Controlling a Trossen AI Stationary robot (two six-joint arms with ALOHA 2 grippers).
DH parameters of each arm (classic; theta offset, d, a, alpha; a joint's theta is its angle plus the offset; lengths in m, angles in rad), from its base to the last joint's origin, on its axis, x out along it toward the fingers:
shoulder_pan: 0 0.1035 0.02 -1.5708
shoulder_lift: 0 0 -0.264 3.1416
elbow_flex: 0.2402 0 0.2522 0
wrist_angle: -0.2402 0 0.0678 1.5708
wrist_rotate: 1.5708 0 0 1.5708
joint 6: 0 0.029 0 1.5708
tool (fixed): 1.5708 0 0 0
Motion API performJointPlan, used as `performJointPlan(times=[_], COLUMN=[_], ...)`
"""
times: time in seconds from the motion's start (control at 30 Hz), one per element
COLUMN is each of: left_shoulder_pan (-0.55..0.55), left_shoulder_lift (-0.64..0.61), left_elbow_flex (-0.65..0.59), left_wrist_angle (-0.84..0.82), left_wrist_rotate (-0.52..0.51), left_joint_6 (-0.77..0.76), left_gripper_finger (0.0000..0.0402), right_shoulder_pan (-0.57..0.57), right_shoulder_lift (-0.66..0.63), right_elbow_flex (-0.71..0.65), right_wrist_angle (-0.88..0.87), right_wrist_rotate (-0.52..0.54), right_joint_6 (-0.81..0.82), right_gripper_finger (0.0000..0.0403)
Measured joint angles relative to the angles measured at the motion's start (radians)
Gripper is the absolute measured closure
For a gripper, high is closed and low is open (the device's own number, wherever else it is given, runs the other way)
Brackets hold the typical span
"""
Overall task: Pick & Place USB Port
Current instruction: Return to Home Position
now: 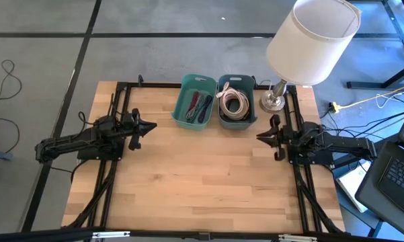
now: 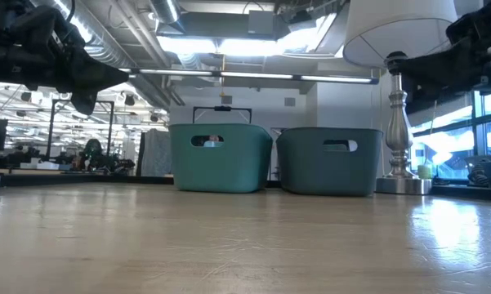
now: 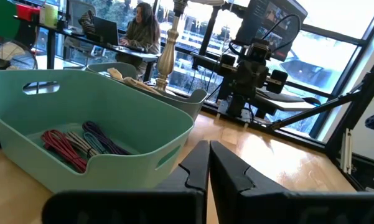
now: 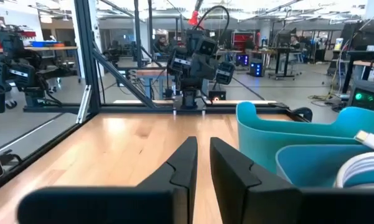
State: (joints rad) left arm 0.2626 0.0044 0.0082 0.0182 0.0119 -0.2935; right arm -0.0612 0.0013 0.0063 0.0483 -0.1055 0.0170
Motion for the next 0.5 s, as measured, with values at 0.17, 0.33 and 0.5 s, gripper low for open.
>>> performJointPlan(times=[0.17, 0.33, 0.5], left_shoulder_pan=[0.0, 0.0, 0.0], left_shoulder_lift=[0.0, 0.0, 0.0], left_elbow_flex=[0.0, 0.0, 0.0], left_wrist_angle=[0.0, 0.0, 0.0], left_wrist_rotate=[0.001, 0.001, 0.001], left_joint_6=[0.0, 0.0, 0.0], left_gripper_finger=[0.0394, 0.0397, 0.0396], right_shoulder_pan=[0.0, 0.0, 0.0], right_shoulder_lift=[0.0, 0.0, 0.0], right_elbow_flex=[0.0, 0.0, 0.0], right_wrist_angle=[-0.004, -0.004, -0.004], right_wrist_rotate=[0.0, 0.0, 0.0], right_joint_6=[0.001, 0.001, 0.001], right_gripper_finger=[0.0354, 0.0354, 0.0354])
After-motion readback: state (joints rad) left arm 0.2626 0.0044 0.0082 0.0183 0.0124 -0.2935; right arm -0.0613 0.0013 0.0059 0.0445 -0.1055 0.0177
